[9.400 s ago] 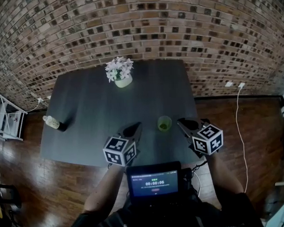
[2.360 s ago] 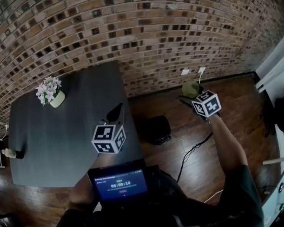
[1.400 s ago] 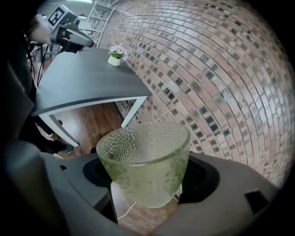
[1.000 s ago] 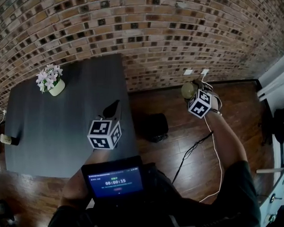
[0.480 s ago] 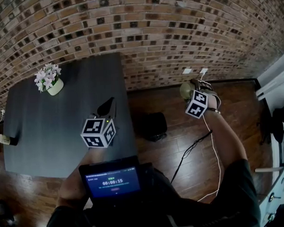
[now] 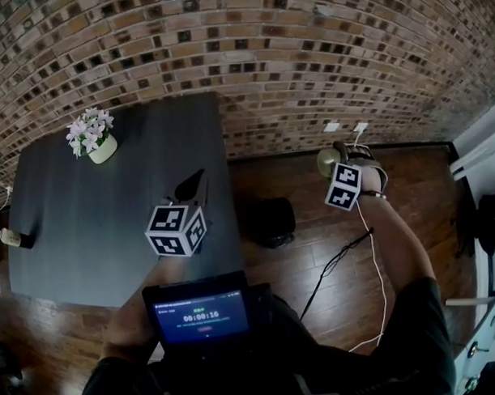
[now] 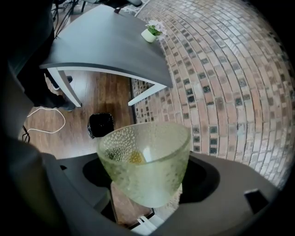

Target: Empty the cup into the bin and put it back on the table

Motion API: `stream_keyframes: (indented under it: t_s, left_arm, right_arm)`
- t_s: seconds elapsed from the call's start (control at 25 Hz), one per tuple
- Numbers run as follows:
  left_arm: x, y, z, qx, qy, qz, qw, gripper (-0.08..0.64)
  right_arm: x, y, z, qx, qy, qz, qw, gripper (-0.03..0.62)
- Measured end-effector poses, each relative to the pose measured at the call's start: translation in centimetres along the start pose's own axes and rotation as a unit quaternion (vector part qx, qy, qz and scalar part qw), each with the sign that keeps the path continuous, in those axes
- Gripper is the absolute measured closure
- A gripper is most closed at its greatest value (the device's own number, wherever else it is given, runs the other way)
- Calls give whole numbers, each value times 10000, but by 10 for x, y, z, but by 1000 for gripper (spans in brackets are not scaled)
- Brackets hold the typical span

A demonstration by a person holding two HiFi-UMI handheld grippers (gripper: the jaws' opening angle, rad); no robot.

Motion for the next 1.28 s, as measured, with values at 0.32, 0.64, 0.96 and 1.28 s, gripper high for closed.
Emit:
stream_keyframes:
  t_s: [0.32, 0.64, 0.96, 1.28]
  left_arm:
    - [-2, 3, 2, 26, -20, 16, 10000, 568]
    - [-1, 7, 4, 100, -42, 36, 9999, 568]
    - [2, 10, 5, 70, -58, 233, 9997, 568]
    - [10, 9, 8, 25, -169, 300, 9994, 568]
  right_arm:
    - [8, 1, -4, 168, -26, 380, 9991, 192]
    - [13, 8, -8, 467, -148, 617, 9969, 192]
    - [12, 8, -12, 560, -134, 955, 9938, 192]
    - [8, -6, -12, 603, -77, 1494, 9869, 192]
Point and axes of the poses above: the fingertips, and each gripper's own axes: z backward along the fingers, x to its left, y out of its underside, the point moved 10 cm from there along z, backward along the fingers, and after that the axes turned 10 degrees about z, right-handed, at the moved point
